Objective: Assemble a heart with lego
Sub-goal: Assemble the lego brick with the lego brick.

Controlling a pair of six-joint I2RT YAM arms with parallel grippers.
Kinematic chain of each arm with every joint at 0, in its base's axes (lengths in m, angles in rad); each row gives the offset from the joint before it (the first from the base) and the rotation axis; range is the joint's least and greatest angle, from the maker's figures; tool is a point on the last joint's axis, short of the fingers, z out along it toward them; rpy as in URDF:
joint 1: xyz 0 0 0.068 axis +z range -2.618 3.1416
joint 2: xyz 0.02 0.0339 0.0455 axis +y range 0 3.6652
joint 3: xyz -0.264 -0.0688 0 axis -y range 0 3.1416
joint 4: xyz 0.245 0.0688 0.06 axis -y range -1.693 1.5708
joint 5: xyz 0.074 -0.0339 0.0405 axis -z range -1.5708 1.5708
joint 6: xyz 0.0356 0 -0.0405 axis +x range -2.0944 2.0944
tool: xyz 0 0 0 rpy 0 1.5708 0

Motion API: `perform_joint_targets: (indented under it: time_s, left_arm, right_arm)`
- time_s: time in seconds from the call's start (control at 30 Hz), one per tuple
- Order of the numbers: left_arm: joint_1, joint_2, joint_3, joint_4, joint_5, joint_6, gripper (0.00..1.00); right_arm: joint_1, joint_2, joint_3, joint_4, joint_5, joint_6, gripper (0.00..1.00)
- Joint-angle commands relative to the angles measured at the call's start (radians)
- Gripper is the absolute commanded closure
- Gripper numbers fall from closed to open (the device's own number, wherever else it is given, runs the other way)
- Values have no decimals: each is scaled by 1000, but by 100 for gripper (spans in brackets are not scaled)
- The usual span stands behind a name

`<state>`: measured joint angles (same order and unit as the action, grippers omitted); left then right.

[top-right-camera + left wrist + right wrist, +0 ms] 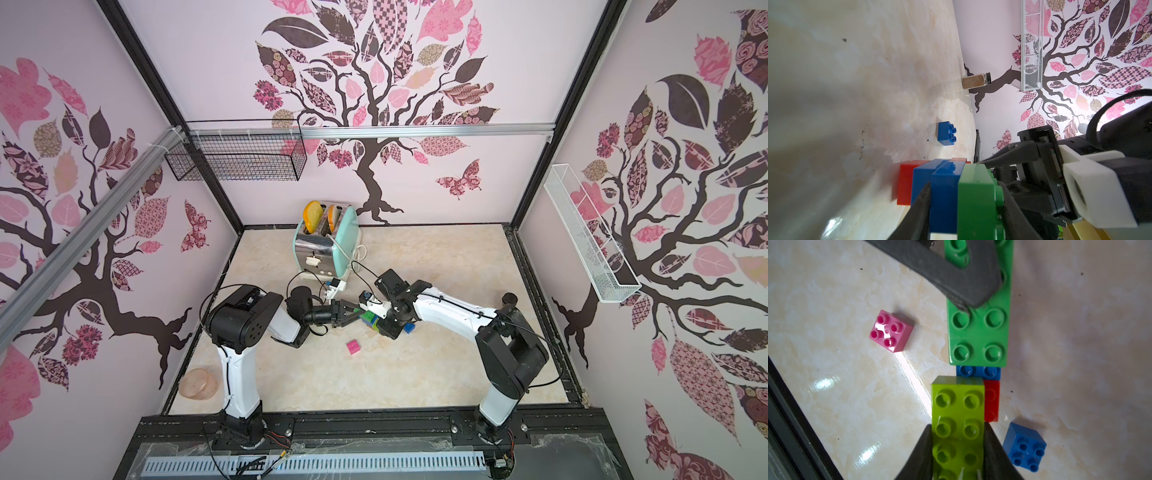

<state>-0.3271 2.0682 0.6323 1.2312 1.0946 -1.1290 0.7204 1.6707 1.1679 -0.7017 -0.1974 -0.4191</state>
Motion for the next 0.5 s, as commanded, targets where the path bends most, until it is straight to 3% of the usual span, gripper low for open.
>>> perform_joint_targets:
  time_s: [0.0, 0.47]
  left_arm:
    - [-6, 30, 5, 14, 28, 15, 73]
    - [-2, 39, 9, 14, 29, 8, 73]
  right_arm:
    - [-14, -37, -10, 74, -7, 14, 72]
    - [-33, -49, -5, 66, -16, 16, 73]
